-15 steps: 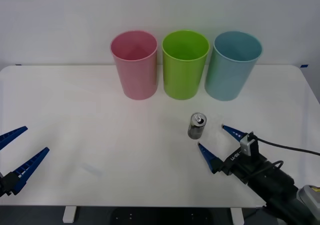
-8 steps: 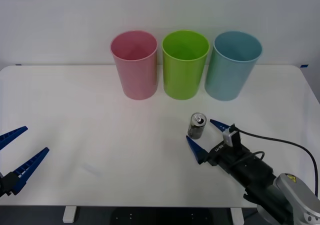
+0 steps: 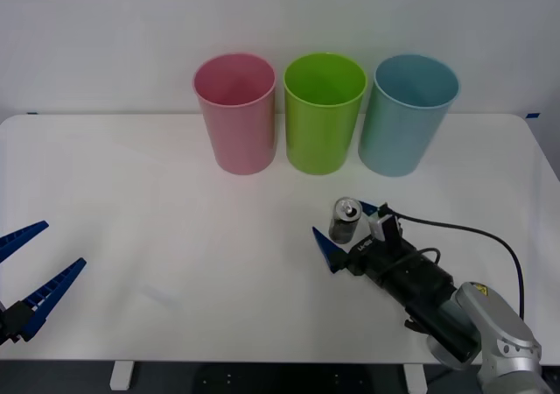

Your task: Grasp the object on the table and drop it into the matching bin: aluminum can to the light blue bin, PET bottle to the pink bin.

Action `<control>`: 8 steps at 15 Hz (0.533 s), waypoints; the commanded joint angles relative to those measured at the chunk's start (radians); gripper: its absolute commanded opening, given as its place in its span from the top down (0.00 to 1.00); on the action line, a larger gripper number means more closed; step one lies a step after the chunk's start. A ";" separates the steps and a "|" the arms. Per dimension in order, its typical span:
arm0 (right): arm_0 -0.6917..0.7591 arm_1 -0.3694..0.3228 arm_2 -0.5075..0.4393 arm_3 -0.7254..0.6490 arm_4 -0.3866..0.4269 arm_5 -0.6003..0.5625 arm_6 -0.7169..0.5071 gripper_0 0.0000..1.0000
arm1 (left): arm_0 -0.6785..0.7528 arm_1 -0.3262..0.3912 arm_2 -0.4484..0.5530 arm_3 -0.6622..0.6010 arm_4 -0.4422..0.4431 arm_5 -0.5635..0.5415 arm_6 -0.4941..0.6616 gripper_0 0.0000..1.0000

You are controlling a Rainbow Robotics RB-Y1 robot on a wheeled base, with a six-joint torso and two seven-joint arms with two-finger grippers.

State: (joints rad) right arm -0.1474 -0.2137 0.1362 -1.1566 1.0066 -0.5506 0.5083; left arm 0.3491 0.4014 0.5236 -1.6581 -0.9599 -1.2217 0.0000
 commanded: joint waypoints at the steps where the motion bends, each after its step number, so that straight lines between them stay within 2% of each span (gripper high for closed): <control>1: -0.006 0.007 0.000 0.003 0.000 0.014 0.009 0.00 | 0.000 0.000 0.000 0.000 0.000 0.000 0.000 0.00; 3: -0.004 0.007 -0.001 0.003 0.000 0.014 0.010 0.02 | 0.000 0.000 0.000 0.000 0.000 0.000 0.000 0.00; 4: -0.003 0.007 -0.003 0.003 -0.011 0.014 0.013 0.96 | 0.000 0.000 0.000 0.000 0.000 0.000 0.000 0.00; 5: -0.003 0.007 -0.001 0.003 -0.017 0.009 0.013 1.00 | 0.000 0.000 0.000 0.000 0.000 0.000 0.000 0.00; 8: -0.003 0.007 -0.001 0.003 -0.016 0.009 0.018 1.00 | 0.000 0.000 0.000 0.000 0.000 0.000 0.000 0.00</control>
State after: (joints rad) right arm -0.1506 -0.2071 0.1350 -1.1532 0.9899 -0.5409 0.5257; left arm 0.3491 0.4014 0.5236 -1.6581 -0.9599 -1.2217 0.0000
